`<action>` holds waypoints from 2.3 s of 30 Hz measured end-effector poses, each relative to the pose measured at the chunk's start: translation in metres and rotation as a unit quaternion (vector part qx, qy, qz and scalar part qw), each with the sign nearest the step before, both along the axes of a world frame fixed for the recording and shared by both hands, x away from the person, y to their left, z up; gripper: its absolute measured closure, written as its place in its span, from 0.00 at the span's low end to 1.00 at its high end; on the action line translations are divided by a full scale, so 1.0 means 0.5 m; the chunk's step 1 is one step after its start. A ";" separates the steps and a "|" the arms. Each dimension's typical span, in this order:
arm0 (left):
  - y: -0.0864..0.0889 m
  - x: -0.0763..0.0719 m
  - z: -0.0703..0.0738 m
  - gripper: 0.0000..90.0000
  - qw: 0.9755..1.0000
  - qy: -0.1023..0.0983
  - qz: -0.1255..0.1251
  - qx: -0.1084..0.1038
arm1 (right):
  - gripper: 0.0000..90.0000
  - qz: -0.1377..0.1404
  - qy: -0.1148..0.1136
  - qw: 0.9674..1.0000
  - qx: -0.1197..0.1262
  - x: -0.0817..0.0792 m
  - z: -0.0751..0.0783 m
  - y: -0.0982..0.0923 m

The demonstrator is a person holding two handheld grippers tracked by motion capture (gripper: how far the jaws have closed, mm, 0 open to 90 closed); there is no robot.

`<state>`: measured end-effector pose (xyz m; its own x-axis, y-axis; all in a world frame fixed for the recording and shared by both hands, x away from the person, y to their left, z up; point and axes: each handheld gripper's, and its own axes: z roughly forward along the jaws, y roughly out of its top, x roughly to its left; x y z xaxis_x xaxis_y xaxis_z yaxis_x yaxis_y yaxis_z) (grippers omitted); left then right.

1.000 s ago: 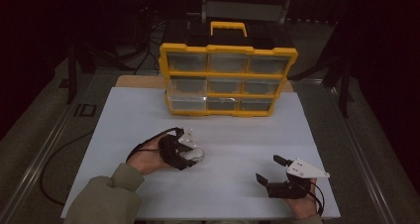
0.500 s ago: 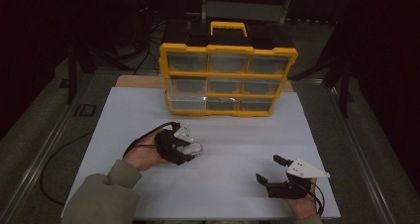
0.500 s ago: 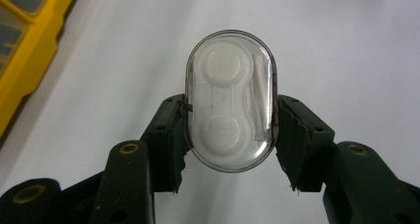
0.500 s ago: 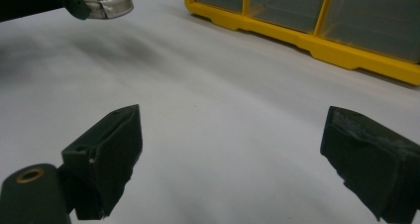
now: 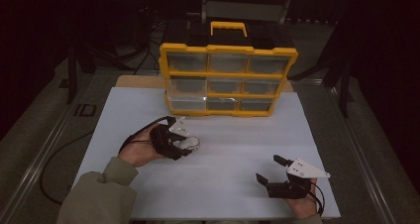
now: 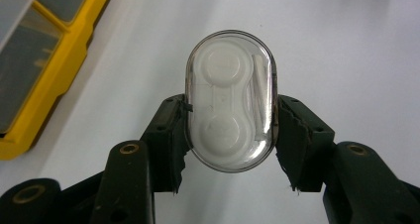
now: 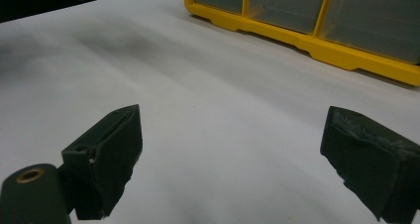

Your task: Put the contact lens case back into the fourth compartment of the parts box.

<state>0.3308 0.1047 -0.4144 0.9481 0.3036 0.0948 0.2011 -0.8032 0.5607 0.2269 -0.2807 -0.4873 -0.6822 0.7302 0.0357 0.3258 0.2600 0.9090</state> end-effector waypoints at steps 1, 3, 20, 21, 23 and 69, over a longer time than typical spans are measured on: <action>0.001 0.000 0.002 0.55 1.000 -0.001 0.000 0.000 | 0.10 0.000 0.000 1.000 -0.001 0.000 0.000 0.000; 0.001 0.001 0.007 0.55 1.000 -0.003 0.000 0.000 | 0.10 0.000 -0.001 1.000 0.000 0.000 0.000 0.000; 0.020 0.017 0.030 0.55 1.000 -0.006 0.010 -0.005 | 0.10 0.000 -0.001 1.000 0.001 0.000 0.000 0.000; 0.021 0.018 0.031 0.55 1.000 -0.007 0.010 -0.005 | 0.10 0.000 -0.001 1.000 0.001 0.000 0.000 -0.001; 0.023 0.019 0.034 0.55 1.000 -0.008 0.012 -0.005 | 0.10 0.000 -0.001 1.000 0.000 0.000 0.000 -0.001; 0.046 0.059 0.107 0.55 0.999 -0.028 0.028 0.004 | 0.10 -0.001 -0.001 1.000 0.003 0.000 0.000 -0.002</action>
<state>0.3601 0.1278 -0.3608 0.9230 0.3546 0.1498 0.2140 -0.7961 0.5660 0.2271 -0.2816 -0.4873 -0.6815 0.7308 0.0390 0.3247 0.2542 0.9110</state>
